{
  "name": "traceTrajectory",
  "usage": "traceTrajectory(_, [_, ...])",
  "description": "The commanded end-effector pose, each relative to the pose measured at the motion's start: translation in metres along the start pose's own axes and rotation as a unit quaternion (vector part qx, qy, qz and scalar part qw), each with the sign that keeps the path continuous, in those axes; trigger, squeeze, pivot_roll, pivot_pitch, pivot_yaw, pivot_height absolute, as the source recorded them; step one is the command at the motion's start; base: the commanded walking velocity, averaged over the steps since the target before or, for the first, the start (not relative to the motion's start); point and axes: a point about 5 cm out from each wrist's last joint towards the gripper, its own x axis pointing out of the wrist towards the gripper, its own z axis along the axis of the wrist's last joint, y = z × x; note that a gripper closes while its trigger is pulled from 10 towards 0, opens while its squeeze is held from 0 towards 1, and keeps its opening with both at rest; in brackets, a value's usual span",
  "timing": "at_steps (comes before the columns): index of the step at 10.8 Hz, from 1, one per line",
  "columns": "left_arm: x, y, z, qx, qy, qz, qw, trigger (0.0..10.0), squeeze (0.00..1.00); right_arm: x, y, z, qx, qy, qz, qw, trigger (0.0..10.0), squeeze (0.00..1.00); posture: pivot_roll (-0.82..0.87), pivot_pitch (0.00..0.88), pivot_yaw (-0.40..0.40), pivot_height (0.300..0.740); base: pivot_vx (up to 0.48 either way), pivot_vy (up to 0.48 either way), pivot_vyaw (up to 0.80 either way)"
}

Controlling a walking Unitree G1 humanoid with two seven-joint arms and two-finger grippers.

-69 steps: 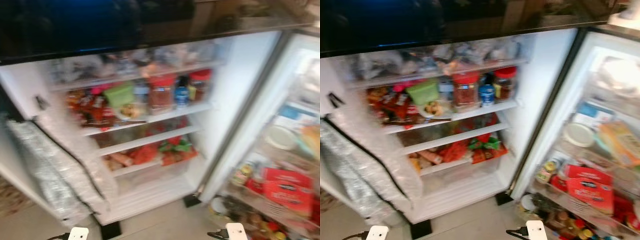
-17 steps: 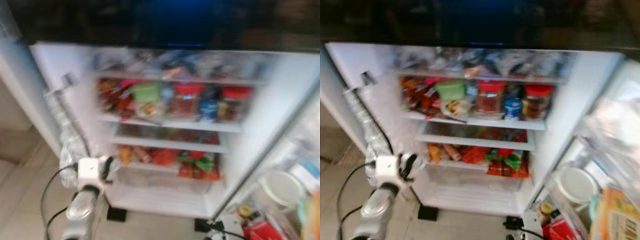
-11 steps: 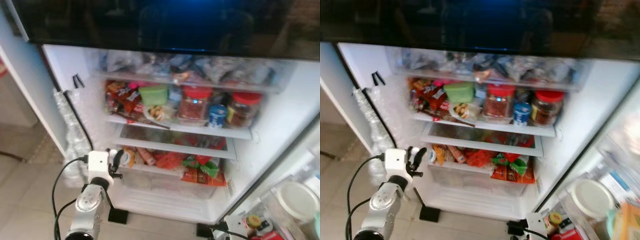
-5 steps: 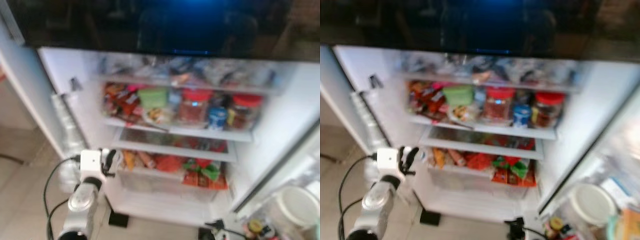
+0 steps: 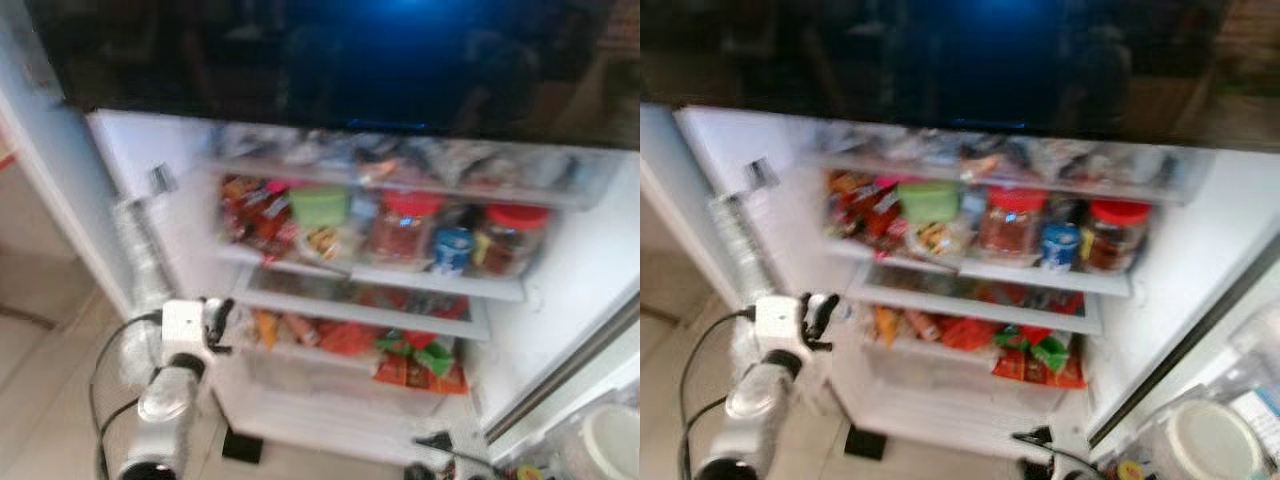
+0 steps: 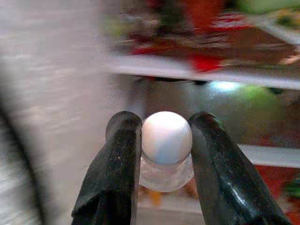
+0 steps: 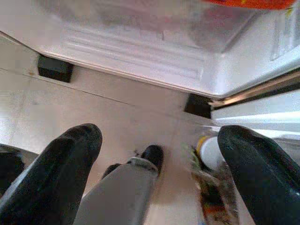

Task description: Restocking fridge

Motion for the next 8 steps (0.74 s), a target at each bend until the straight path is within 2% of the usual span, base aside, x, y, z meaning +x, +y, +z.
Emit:
traceTrajectory(1, [0.001,0.002,0.003,0.004,-0.006,-0.002,1.0,10.0,0.0,-0.002,-0.01,0.006,0.002,-0.008,-0.018,1.0,10.0,0.0,0.05,0.0,-0.011,0.74,0.304,0.0,0.0])
traceTrajectory(5, [0.001,-0.003,0.001,0.003,0.003,-0.017,1.0,10.0,0.0,-0.002,-0.01,0.005,0.009,-0.013,-0.02,1.0,10.0,0.0,0.06,0.0,-0.01,0.74,0.323,0.0,0.0])
traceTrajectory(6, [0.0,-0.005,-0.002,-0.009,0.013,-0.031,0.999,10.0,0.0,-0.002,-0.01,0.005,0.004,-0.008,-0.018,1.0,10.0,0.0,0.06,0.0,-0.011,0.74,0.307,0.0,0.0])
traceTrajectory(7, [-0.001,-0.011,-0.01,-0.034,0.039,-0.059,0.997,10.0,0.0,-0.002,-0.01,0.005,0.007,-0.01,-0.018,1.0,10.0,0.0,0.06,0.0,-0.011,0.74,0.0,0.0,0.0])
traceTrajectory(8, [-0.002,-0.014,-0.012,-0.04,0.045,-0.069,0.996,10.0,0.0,-0.002,-0.009,0.005,0.009,-0.013,-0.017,1.0,10.0,0.0,0.06,0.0,-0.011,0.74,0.0,0.0,0.0])
